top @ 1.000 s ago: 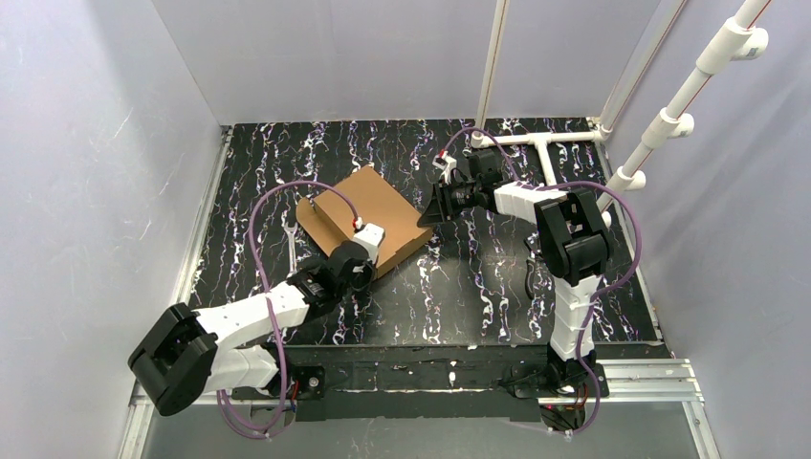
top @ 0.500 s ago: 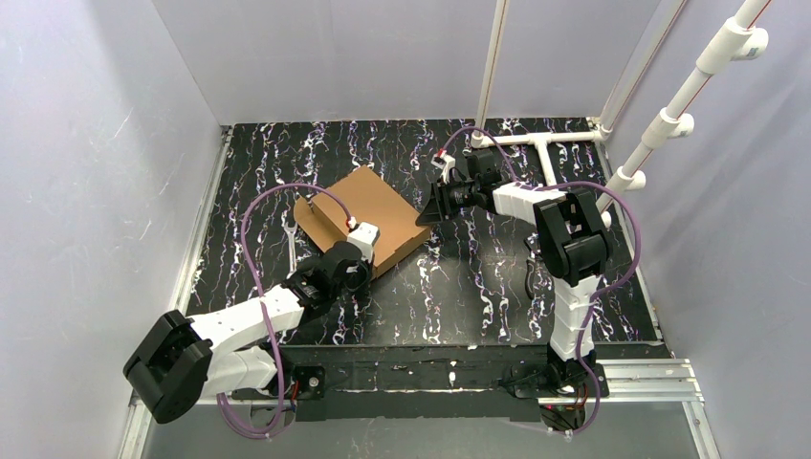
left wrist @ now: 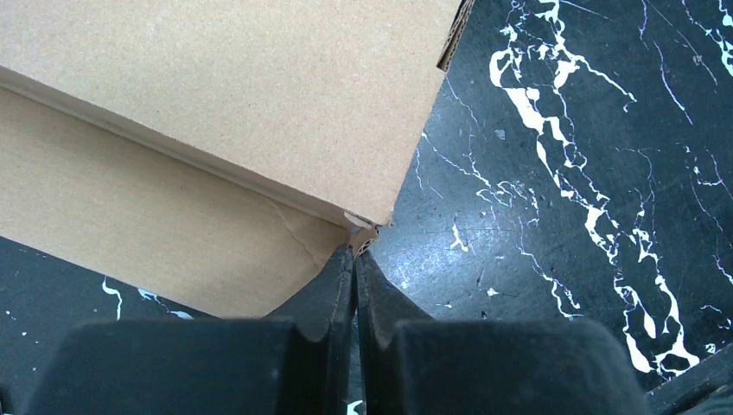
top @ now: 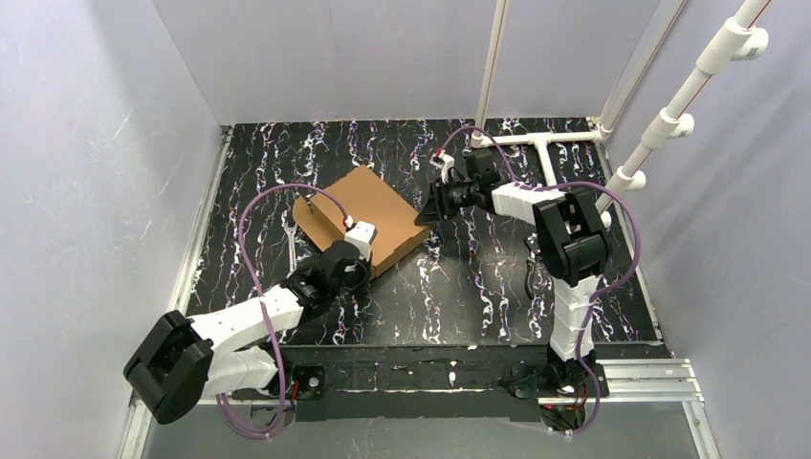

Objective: Fold the paper box
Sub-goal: Close the paper box at the center of the board.

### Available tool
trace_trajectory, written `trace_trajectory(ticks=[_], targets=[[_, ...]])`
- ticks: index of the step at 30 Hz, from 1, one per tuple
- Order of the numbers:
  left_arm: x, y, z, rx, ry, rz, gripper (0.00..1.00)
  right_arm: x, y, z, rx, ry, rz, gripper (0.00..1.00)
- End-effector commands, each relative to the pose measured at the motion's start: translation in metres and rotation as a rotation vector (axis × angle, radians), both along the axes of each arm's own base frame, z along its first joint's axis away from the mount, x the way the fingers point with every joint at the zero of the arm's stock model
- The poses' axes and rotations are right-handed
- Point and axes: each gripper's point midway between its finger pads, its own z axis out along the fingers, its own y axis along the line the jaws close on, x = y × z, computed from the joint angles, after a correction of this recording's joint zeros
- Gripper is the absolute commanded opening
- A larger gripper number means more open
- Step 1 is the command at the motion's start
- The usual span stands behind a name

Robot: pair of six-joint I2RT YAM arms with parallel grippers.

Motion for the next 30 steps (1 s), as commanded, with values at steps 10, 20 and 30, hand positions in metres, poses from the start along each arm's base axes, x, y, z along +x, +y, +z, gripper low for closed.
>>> trace_trajectory(ticks=[10, 20, 30], targets=[[0.029, -0.032, 0.061, -0.256, -0.155, 0.002, 0.00, -0.023, 0.000, -0.051, -0.154, 0.075, -0.014, 0.43], [0.036, -0.013, 0.051, -0.260, -0.149, 0.126, 0.00, -0.024, 0.004, -0.048, -0.166, 0.046, -0.010, 0.43], [0.039, -0.011, 0.057, -0.256, -0.197, 0.112, 0.00, -0.025, 0.004, -0.051, -0.169, 0.050, -0.007, 0.43]])
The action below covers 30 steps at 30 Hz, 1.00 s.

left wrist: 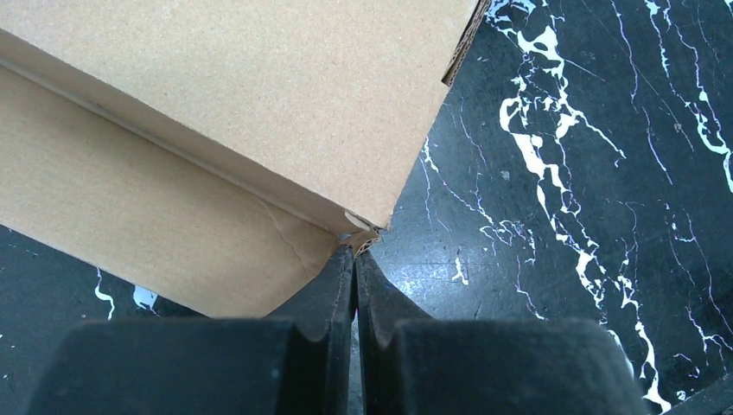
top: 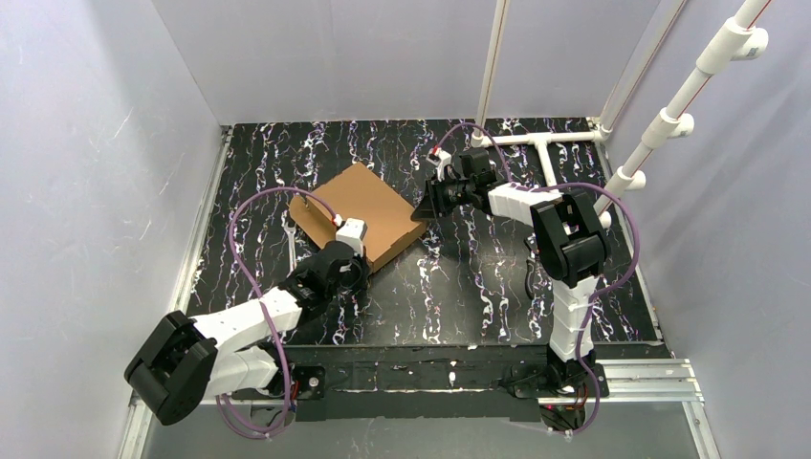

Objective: Fold the paper box
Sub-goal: Close the paper box at the center of the board.

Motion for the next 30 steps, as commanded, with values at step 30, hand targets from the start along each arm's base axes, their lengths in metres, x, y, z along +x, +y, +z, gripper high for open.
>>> trace_trajectory(ticks=[30], targets=[[0.016, -0.012, 0.000, -0.014, 0.029, 0.031, 0.00, -0.039, -0.004, -0.056, -0.158, 0.133, 0.032, 0.42]])
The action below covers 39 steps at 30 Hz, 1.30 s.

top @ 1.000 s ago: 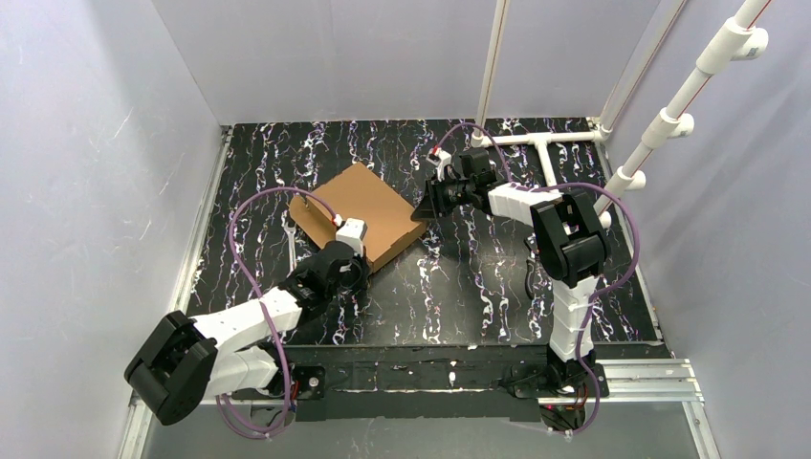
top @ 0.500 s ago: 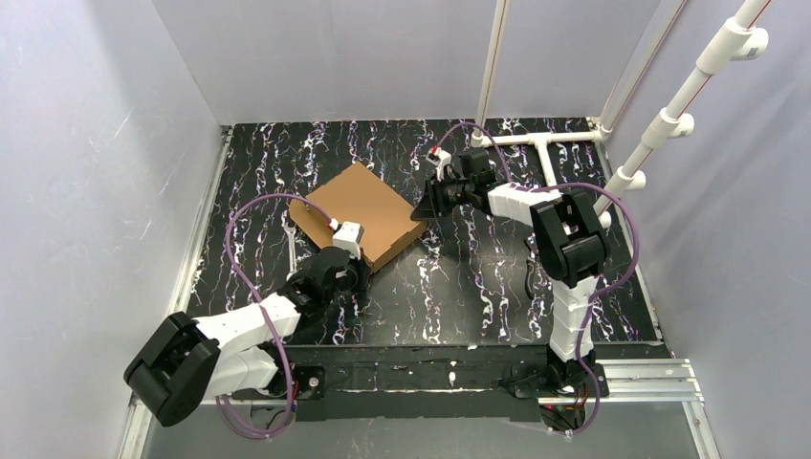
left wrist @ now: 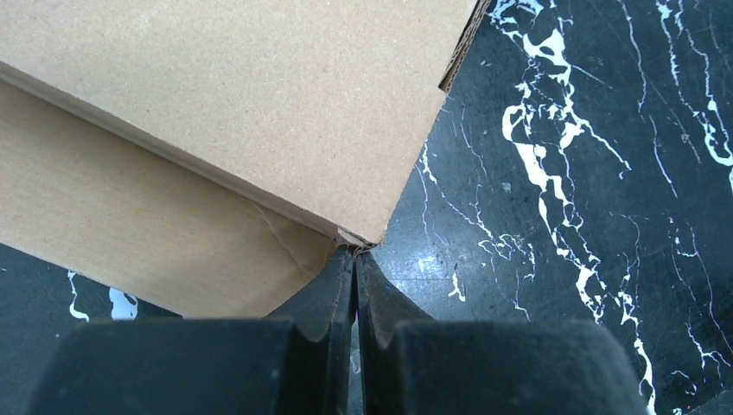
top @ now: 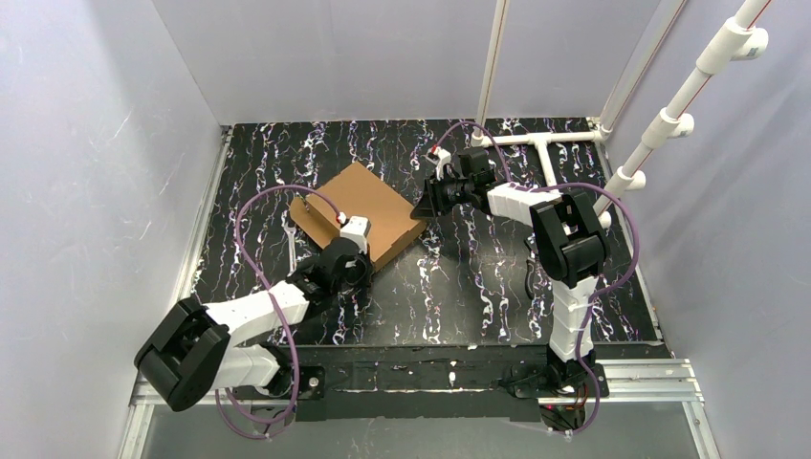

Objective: Fold the paper box
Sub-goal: Close the paper box at the center of the board.

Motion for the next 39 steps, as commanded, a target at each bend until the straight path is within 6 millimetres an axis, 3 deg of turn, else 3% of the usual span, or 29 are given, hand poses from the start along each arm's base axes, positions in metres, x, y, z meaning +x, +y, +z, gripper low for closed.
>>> trace_trajectory(ticks=[1, 8, 14, 21, 30, 39], targets=[[0.010, -0.002, 0.008, 0.015, 0.022, 0.035, 0.00, -0.045, -0.006, -0.057, -0.146, 0.166, 0.042, 0.42], [0.003, 0.006, -0.009, 0.075, 0.115, 0.068, 0.00, -0.045, -0.005, -0.057, -0.144, 0.166, 0.044, 0.42], [0.012, 0.002, -0.012, 0.095, 0.152, 0.078, 0.00, -0.046, -0.005, -0.057, -0.143, 0.169, 0.046, 0.42], [0.027, 0.010, 0.011, 0.002, 0.076, 0.175, 0.00, -0.047, -0.004, -0.056, -0.141, 0.169, 0.050, 0.42], [0.029, 0.037, 0.004, -0.144, 0.133, 0.360, 0.00, -0.047, -0.004, -0.056, -0.140, 0.167, 0.052, 0.41], [0.033, 0.044, 0.013, -0.166, 0.100, 0.348, 0.00, -0.046, -0.005, -0.058, -0.152, 0.162, 0.045, 0.40]])
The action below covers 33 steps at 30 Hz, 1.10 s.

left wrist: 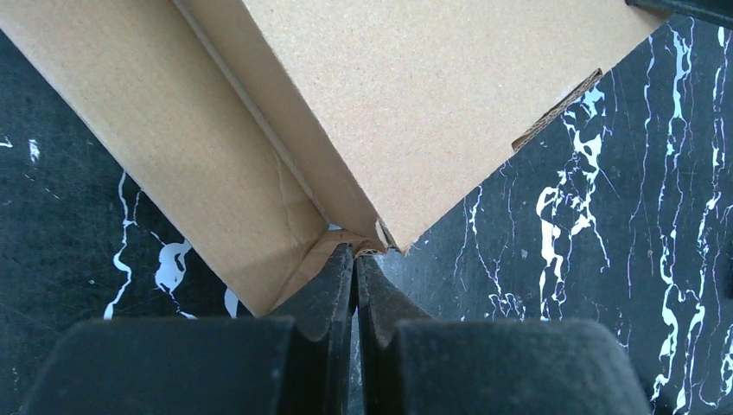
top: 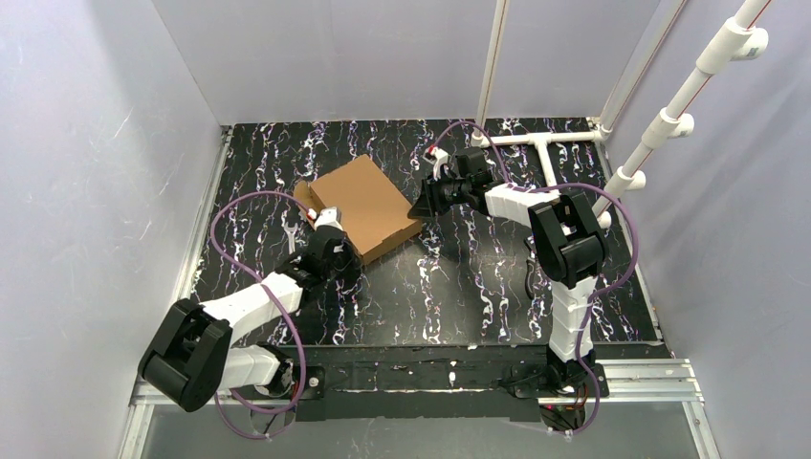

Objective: Fold the paper box
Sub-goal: Close the paper box at the center of the board.

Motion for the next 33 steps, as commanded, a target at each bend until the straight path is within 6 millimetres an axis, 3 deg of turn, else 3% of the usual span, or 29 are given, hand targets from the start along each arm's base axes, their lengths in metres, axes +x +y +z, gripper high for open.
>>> trace_trajectory(ticks=[1, 12, 18, 26, 33], targets=[[0.016, 0.011, 0.017, 0.009, -0.080, 0.042, 0.00, -0.046, -0.011, -0.059, -0.146, 0.178, 0.047, 0.40], [0.029, -0.026, 0.056, -0.055, -0.226, -0.178, 0.00, -0.046, -0.010, -0.059, -0.145, 0.179, 0.049, 0.40], [0.032, -0.021, 0.074, -0.092, -0.307, -0.153, 0.00, -0.047, -0.010, -0.059, -0.145, 0.180, 0.052, 0.40], [0.041, -0.017, 0.074, -0.274, -0.286, -0.062, 0.00, -0.046, -0.011, -0.060, -0.153, 0.178, 0.052, 0.39], [0.040, -0.035, 0.064, -0.267, -0.247, -0.216, 0.00, -0.047, -0.011, -0.062, -0.156, 0.181, 0.055, 0.39]])
